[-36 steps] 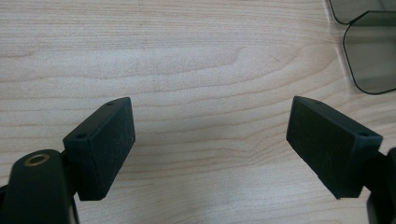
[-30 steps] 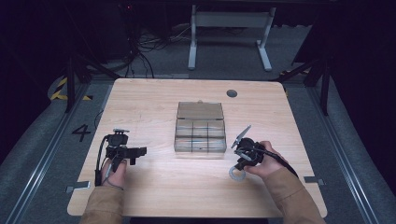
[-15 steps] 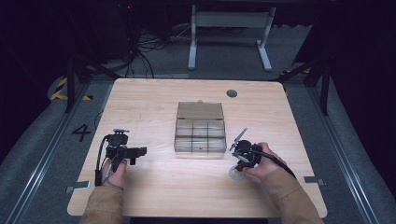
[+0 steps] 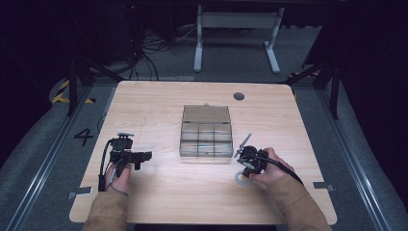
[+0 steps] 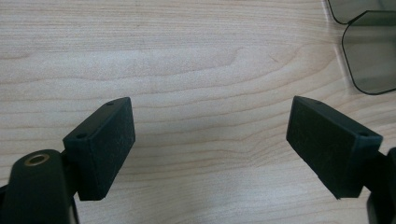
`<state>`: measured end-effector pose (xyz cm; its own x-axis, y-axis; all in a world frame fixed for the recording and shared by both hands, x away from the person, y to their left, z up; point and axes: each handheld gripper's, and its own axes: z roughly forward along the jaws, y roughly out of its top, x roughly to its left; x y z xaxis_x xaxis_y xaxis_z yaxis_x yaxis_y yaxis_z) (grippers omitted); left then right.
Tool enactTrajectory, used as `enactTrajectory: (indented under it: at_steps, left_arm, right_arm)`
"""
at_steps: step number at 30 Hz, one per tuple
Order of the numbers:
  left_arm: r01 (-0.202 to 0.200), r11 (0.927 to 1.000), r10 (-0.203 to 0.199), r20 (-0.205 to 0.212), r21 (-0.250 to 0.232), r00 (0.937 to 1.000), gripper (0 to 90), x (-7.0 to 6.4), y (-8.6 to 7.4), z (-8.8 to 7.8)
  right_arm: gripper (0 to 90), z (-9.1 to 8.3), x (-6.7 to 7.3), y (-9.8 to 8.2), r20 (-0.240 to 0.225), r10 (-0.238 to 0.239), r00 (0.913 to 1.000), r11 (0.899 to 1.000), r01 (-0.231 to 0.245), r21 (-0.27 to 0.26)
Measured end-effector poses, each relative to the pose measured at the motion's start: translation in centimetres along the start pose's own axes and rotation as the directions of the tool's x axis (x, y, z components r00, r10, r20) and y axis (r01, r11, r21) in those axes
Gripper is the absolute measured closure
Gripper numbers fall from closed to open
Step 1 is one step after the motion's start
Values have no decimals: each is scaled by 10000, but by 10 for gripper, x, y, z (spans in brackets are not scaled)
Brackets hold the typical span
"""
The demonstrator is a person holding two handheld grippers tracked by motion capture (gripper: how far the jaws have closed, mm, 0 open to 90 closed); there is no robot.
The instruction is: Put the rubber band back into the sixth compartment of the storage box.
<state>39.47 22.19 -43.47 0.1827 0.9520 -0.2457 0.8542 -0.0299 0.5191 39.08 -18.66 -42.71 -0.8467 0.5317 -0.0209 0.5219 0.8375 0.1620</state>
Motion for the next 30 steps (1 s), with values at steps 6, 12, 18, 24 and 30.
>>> enactTrajectory:
  at_steps: [6,12,18,24,30]
  left_arm:
    - [-14,10000,14,45,-6,10000,161,0,1,0]
    - [-42,10000,42,55,10,10000,161,0,2,1]
    - [-31,10000,32,72,-20,10000,161,-1,3,1]
    - [-62,10000,62,74,-15,10000,161,-1,3,1]
    - [-65,10000,65,79,-20,9999,161,-1,3,1]
  right_arm:
    - [827,0,0,-1,-40,61,10000,10000,-62,-68]
    - [827,0,0,-2,-35,70,10000,9999,-70,-129]
    - [827,-8,-1,-4,-141,162,9998,9990,-168,-403]
    - [828,-18,-1,-7,-227,371,9991,9963,-387,-765]
    - [827,-29,-3,-10,-309,487,9983,9914,-520,-1198]
